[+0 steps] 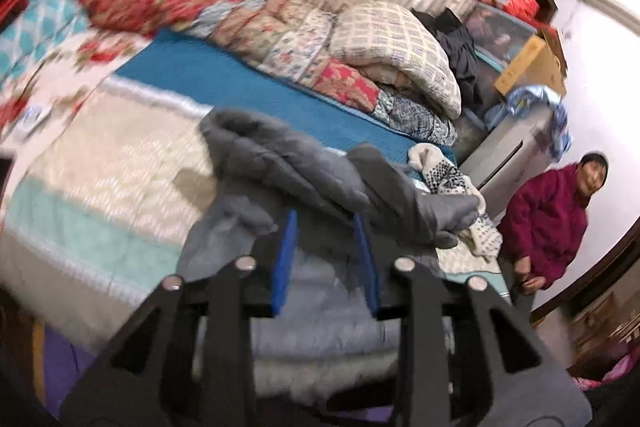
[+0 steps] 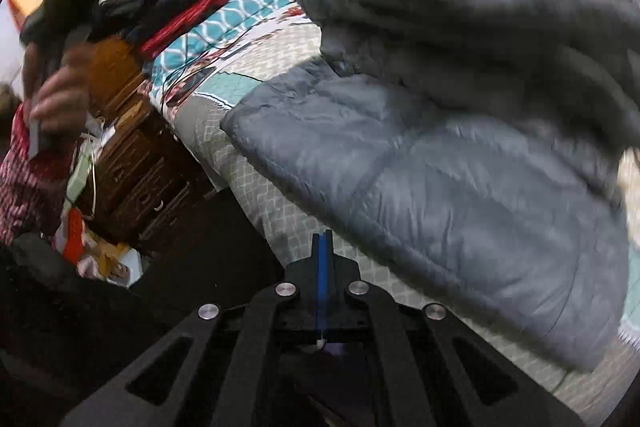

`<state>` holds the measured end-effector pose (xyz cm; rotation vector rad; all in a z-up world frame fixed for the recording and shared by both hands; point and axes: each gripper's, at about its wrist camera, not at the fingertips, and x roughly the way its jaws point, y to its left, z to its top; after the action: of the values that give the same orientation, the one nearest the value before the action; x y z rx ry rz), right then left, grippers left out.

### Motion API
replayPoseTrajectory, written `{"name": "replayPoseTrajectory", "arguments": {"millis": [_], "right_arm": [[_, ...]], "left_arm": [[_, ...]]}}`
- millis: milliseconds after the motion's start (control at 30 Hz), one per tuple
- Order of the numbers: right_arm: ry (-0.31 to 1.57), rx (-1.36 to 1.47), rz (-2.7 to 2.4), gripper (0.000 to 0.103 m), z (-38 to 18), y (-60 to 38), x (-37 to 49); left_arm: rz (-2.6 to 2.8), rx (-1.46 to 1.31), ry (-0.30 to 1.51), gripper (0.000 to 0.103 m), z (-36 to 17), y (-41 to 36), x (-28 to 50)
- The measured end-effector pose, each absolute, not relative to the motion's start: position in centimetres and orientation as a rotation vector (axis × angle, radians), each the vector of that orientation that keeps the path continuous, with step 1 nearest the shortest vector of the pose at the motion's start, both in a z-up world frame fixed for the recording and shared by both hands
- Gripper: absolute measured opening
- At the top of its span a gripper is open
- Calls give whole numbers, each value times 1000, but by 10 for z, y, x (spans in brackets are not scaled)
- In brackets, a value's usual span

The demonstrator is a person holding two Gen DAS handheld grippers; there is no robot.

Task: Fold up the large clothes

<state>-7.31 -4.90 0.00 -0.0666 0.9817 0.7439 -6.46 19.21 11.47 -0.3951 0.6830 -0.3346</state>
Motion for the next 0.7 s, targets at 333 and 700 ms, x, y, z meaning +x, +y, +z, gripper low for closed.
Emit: {"name": "replayPoseTrajectory", "arguments": {"millis": [333, 700], "right_arm": [[836, 137, 527, 30, 47, -114, -11], [953, 54, 419, 99, 64, -96, 281]], "left_arm": [[-395, -395, 858, 29, 50, 141, 20], [-342, -418, 1185, 29, -94, 128, 48]]}}
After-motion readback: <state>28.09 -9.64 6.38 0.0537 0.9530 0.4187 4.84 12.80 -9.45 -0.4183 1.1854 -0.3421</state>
